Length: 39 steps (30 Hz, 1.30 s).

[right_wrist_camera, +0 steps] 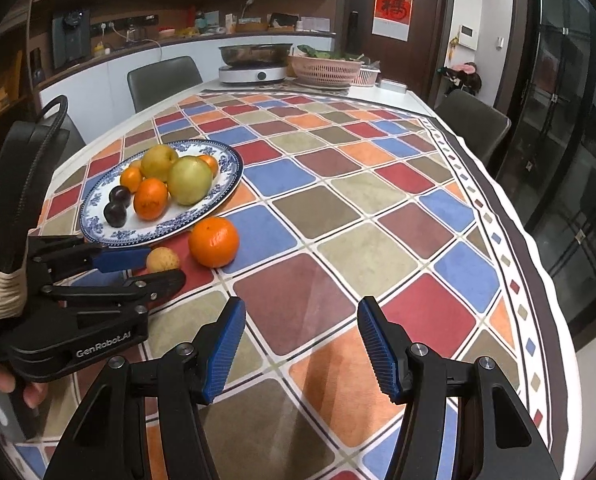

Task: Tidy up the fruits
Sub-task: 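Move the left tool to the last kiwi while the right tool approaches the last orange, then grasp the kiwi with the left tool while the right tool grasps the orange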

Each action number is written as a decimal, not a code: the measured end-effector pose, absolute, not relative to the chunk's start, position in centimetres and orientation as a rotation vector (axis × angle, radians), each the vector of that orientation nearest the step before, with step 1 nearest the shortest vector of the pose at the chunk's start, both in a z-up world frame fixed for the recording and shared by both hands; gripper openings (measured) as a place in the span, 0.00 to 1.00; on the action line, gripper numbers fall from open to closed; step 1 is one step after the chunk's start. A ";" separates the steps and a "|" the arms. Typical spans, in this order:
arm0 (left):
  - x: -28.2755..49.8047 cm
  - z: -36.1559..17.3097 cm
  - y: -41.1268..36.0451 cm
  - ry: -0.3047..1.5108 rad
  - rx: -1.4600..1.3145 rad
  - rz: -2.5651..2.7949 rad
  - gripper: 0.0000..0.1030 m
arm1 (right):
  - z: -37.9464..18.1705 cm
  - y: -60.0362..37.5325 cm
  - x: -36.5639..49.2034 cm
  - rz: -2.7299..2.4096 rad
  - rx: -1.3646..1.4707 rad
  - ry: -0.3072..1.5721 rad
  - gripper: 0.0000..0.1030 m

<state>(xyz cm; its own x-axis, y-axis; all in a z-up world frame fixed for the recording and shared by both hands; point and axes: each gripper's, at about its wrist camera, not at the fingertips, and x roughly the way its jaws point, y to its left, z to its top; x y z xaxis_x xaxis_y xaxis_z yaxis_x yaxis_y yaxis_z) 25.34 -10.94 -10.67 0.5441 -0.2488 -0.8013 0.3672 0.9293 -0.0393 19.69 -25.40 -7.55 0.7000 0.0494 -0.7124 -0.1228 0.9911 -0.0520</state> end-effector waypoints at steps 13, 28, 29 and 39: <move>24.2 -8.7 -7.3 0.924 0.115 -0.240 0.26 | -7.1 -23.1 21.1 0.198 -0.097 0.783 0.57; 23.8 -8.6 -4.9 0.932 0.087 -0.182 0.26 | -9.1 -19.6 26.8 0.270 -0.146 0.857 0.56; 23.8 -8.5 -4.8 0.931 0.086 -0.180 0.26 | -9.3 -19.5 27.0 0.268 -0.153 0.861 0.56; 23.6 -8.1 -4.0 0.918 0.071 -0.171 0.26 | -9.8 -18.8 26.9 0.277 -0.158 0.884 0.41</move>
<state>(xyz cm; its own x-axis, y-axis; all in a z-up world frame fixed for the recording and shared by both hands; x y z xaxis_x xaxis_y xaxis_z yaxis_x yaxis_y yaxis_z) 23.57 -3.96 -8.08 0.5948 -0.1171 -0.7953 0.1777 0.9840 -0.0120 26.87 -18.77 -9.81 0.6019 0.1730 -0.7796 -0.3024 0.9529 -0.0219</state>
